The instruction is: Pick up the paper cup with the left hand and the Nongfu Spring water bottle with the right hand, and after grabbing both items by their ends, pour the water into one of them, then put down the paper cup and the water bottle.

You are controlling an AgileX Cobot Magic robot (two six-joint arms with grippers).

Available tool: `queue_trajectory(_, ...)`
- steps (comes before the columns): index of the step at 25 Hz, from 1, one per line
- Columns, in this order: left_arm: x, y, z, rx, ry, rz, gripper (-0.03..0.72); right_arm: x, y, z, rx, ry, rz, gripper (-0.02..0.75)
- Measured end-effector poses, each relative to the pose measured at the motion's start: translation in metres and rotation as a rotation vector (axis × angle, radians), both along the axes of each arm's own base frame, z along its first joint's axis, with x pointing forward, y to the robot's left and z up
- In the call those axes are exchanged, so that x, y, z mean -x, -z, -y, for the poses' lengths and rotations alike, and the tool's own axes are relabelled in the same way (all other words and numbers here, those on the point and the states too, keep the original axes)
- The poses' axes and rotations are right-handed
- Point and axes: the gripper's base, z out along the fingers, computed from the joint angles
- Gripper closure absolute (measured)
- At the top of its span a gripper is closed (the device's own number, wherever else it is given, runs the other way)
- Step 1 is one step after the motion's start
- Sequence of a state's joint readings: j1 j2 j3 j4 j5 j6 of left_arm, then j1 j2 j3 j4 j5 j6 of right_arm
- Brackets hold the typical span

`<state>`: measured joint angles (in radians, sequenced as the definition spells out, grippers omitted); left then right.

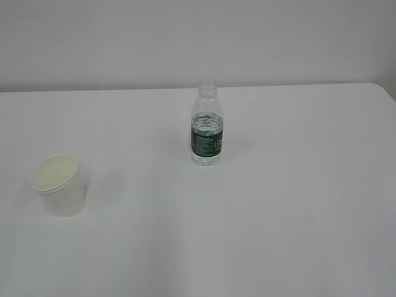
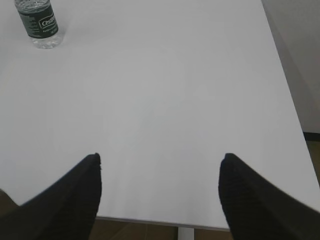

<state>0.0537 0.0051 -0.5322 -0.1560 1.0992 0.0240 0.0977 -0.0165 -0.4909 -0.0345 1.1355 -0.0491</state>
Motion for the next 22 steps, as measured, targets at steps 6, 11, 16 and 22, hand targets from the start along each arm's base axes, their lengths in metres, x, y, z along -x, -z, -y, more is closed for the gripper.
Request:
queue_trajectory(6, 0.0000, 0.0000, 0.0000, 0.000, 0.000, 0.000, 0.086, 0.0000, 0.0000, 0.0000, 0.000, 0.000, 0.000, 0.184)
queue_trajectory(11, -0.0001, -0.0001, 0.0000, 0.000, 0.000, 0.002, 0.093, 0.0000, 0.0000, 0.0000, 0.000, 0.000, 0.000, 0.184)
queue_trajectory(16, -0.0001, -0.0001, 0.0000, 0.000, 0.000, 0.002, 0.099, 0.0000, 0.0000, 0.0000, 0.000, 0.000, 0.000, 0.184)
queue_trajectory(22, -0.0001, -0.0001, 0.0000, 0.000, 0.000, 0.002, 0.100, 0.0000, 0.0000, 0.0000, 0.000, 0.000, 0.000, 0.184)
